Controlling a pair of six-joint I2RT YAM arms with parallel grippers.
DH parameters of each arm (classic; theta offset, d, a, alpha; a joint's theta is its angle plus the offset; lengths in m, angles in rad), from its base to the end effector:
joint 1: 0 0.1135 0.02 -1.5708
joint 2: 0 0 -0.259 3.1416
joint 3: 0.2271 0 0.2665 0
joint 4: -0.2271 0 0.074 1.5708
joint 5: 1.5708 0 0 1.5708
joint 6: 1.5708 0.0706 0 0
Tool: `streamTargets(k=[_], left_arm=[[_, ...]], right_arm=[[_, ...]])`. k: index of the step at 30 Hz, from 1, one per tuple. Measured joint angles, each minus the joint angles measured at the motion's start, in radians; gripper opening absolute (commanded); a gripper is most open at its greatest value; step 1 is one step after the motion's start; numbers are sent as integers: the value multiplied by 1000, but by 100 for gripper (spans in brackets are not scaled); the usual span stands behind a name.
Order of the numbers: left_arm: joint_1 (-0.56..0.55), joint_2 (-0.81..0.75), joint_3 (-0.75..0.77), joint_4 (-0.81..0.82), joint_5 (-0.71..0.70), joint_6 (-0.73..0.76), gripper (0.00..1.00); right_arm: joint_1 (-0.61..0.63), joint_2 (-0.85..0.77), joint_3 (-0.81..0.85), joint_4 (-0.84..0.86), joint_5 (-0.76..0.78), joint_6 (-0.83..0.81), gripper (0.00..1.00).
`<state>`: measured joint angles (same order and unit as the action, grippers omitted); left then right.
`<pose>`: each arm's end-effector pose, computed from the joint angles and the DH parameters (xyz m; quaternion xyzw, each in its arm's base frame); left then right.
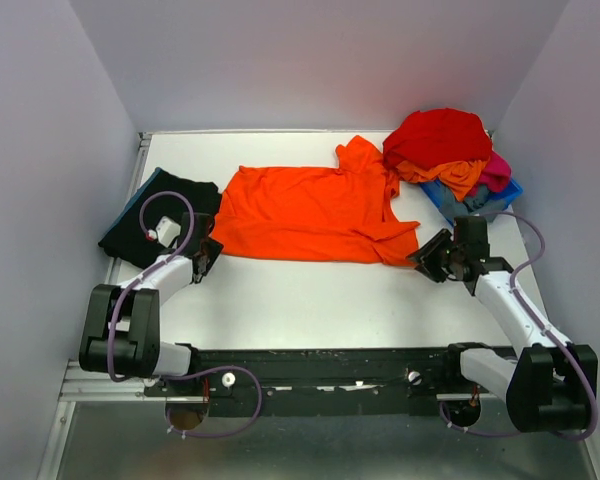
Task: Fold and stack the t-shirts
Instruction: Fold the flattened tshirt in 1/3 of the way
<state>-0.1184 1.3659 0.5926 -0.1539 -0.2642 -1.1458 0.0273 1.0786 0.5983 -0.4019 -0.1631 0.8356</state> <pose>0.2805 -0.0148 0.1149 -0.4984 0.7986 -0.0844 0.3268 0.2465 0.0182 0.1641 0.3437 0.8734 0.2103 0.2735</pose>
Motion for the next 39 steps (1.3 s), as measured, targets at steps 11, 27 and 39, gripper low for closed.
streamTargets(k=[11, 27, 39], left_arm=[[0, 80, 7, 126, 2, -44, 7], [2, 50, 0, 135, -24, -46, 0], [14, 5, 2, 105, -45, -13, 0]], right_arm=[[7, 0, -45, 51, -30, 10, 48], [19, 92, -94, 83, 3, 80, 44], [19, 284, 10, 114, 55, 85, 44]])
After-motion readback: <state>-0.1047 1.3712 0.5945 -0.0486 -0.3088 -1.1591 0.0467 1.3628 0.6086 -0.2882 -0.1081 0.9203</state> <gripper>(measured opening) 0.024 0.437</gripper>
